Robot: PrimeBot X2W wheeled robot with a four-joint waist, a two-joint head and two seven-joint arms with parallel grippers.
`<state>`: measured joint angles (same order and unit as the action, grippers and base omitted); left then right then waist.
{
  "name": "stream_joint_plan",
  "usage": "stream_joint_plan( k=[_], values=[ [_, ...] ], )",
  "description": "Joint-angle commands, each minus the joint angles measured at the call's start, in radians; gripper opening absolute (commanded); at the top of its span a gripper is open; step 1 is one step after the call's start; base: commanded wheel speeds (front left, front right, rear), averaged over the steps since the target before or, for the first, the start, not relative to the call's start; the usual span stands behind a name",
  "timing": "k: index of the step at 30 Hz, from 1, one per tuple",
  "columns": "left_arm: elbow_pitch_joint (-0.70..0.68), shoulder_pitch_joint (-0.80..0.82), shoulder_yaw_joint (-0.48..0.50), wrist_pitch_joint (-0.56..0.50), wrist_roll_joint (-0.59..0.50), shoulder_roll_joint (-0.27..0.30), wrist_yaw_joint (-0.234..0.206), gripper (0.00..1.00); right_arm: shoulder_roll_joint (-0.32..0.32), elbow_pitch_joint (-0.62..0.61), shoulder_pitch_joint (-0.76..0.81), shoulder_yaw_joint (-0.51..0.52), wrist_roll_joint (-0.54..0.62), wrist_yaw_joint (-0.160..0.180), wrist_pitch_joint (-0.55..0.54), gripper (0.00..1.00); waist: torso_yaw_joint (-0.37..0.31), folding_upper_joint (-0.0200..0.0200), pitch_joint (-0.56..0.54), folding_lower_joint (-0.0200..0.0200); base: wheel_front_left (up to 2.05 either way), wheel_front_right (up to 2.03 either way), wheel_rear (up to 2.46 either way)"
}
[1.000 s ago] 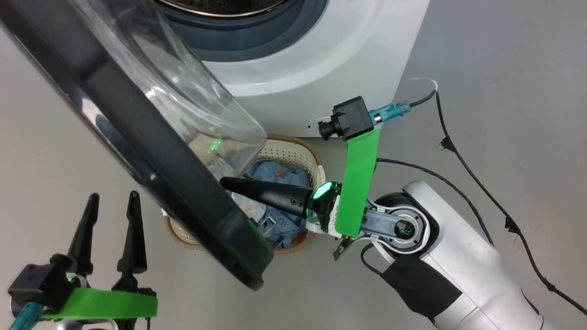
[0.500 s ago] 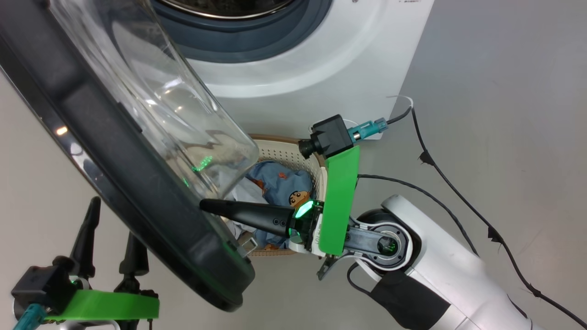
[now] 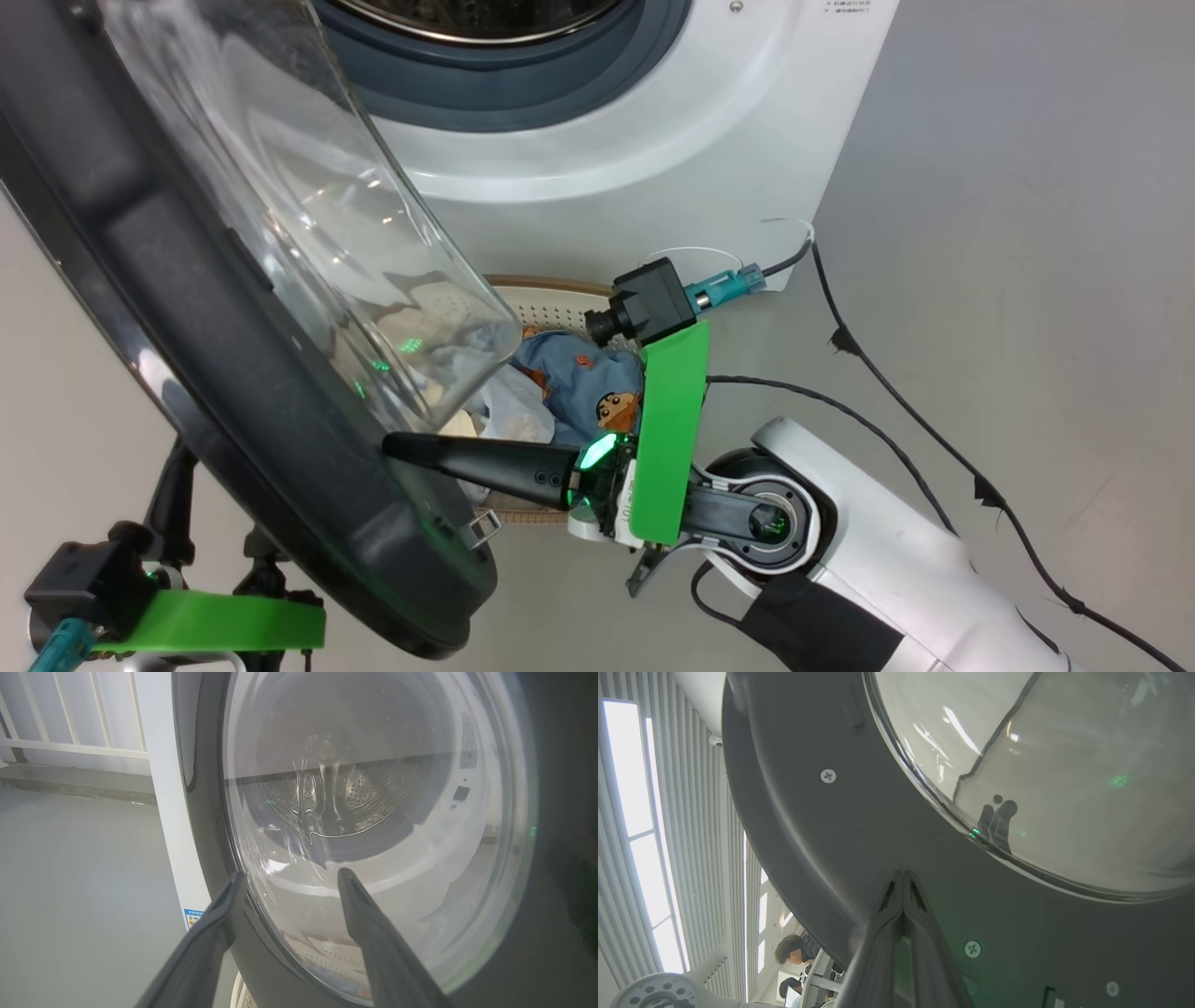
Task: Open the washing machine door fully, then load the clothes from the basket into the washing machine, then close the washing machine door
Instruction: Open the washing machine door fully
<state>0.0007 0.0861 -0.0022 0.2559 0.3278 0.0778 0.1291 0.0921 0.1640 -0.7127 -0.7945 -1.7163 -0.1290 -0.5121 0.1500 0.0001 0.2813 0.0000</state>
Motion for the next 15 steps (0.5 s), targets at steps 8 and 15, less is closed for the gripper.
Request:
stream_joint_plan(
  k=[8,15],
  values=[
    [-0.02,0.0,0.034,0.006,-0.012,0.013,0.002,1.0,-0.042,-0.034,0.011,-0.012,-0.006,-0.002,0.022,0.0,-0.008,-0.0001,-0.001,0.0,0.0,0.0,0.0],
    [-0.021,-0.012,0.045,0.006,-0.015,0.011,0.002,1.0,-0.035,-0.056,0.015,0.029,0.103,-0.002,0.067,0.0,-0.017,-0.0001,-0.016,0.0,0.0,0.0,0.0]
  ],
)
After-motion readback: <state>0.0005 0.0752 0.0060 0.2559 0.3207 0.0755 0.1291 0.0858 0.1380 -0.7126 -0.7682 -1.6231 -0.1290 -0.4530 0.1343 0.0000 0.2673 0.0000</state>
